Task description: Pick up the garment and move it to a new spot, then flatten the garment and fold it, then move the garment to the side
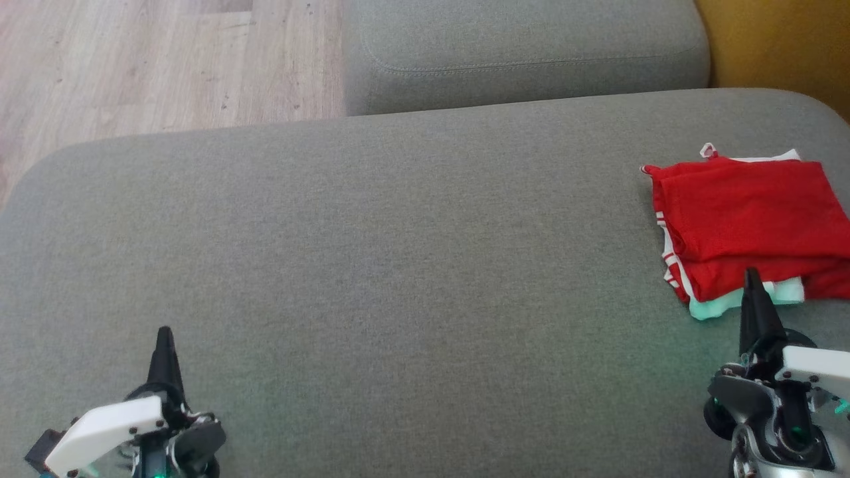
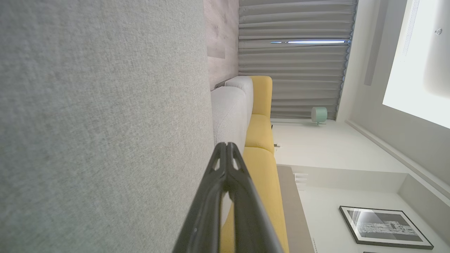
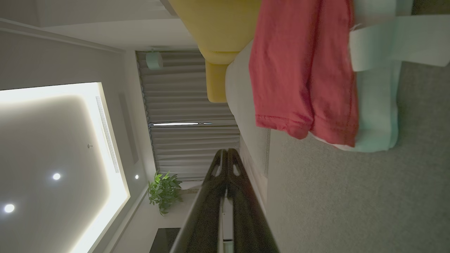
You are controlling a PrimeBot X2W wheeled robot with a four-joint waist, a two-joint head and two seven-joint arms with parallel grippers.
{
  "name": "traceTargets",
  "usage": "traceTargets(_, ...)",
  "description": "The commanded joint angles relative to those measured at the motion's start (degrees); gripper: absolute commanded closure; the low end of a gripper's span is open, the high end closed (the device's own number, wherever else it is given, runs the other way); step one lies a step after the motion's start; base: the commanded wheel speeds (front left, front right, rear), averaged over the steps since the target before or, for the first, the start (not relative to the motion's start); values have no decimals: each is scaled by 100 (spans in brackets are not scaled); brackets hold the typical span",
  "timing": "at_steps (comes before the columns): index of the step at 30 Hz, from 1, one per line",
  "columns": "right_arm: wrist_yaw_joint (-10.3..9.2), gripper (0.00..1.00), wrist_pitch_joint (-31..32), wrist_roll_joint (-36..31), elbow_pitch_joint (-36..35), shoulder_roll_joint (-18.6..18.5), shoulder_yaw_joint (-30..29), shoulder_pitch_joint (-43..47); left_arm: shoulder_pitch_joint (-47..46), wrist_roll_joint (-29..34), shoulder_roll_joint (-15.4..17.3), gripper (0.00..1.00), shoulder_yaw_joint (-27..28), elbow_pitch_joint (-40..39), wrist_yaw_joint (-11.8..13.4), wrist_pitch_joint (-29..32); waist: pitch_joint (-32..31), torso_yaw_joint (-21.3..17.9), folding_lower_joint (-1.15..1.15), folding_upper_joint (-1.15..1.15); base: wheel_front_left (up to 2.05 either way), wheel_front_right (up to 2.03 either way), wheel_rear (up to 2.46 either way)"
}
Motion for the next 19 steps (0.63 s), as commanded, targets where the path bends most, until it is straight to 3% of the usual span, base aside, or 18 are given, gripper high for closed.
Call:
traceTargets(1,40,100,31,1,-220,-29,117,-121,-288,59,41,100,216,-209,-38,31,0,0,0,0,0,0,0)
traceTargets(19,40,100,35,-2,-220,-26,113,-122,-290,71,31,100,230,-208,-38,42,0,0,0,0,0,0,0)
